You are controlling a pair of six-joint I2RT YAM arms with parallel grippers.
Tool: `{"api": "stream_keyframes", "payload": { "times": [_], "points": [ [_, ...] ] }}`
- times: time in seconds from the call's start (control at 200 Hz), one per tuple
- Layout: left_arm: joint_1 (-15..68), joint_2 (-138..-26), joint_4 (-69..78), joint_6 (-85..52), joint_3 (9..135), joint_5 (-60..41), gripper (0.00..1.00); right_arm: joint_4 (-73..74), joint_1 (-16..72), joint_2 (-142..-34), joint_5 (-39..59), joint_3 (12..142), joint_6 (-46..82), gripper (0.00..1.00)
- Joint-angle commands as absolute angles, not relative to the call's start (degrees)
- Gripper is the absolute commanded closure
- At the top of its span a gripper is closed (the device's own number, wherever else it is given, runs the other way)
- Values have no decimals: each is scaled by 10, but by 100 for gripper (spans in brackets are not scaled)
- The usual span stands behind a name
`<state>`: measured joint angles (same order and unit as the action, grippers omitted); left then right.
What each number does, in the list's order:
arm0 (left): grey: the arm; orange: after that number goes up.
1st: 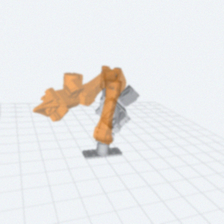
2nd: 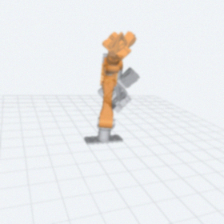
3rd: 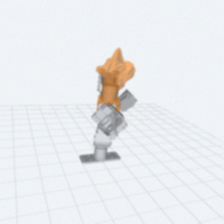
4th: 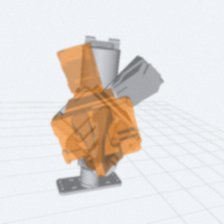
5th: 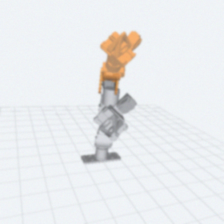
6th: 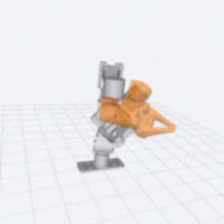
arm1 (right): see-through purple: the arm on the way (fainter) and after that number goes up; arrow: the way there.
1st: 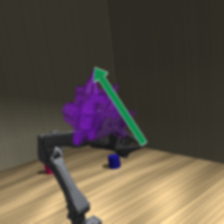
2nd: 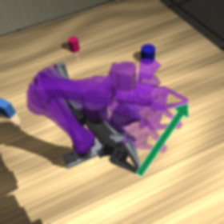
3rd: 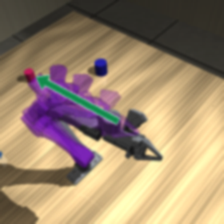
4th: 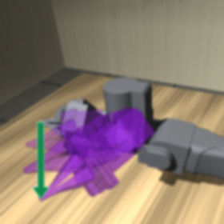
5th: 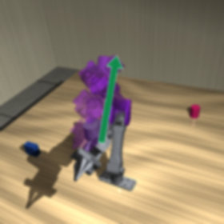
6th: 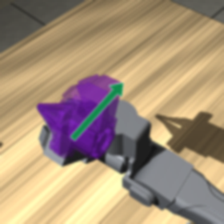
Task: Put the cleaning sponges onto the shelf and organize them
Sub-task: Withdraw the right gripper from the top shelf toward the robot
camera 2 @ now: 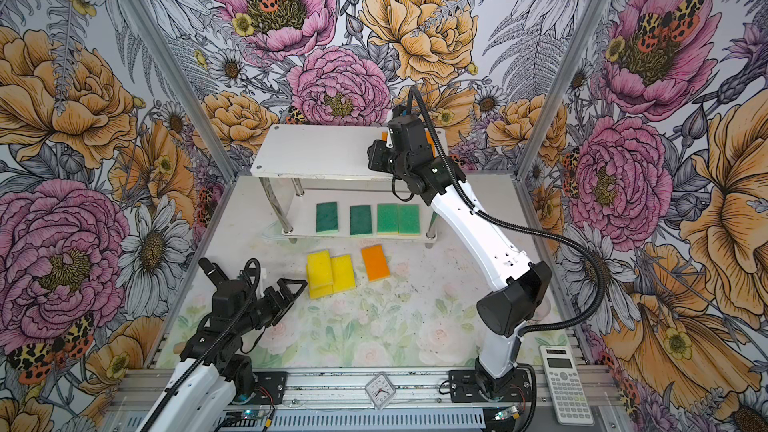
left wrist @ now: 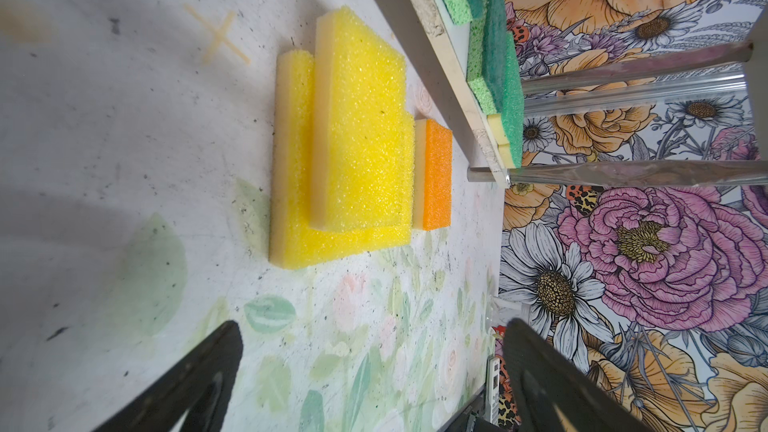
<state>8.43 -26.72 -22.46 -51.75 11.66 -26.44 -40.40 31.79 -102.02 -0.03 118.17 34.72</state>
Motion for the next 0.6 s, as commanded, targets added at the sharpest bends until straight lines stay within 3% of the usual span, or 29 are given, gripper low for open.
{"api": "stream_keyframes", "payload": {
  "times": [0.0, 0.325, 0.595],
  "points": [
    [80, -262, -210, -519, 115, -265, 1, -399, 313, -996, -11, 1176, 348, 68],
    [80, -263, -209, -514, 123, -263, 1, -398, 310, -998, 106, 1216, 273, 59],
    [83, -266, -210, -510, 137, -260, 1, -399, 311, -968, 147, 1220, 253, 53]
  ]
}}
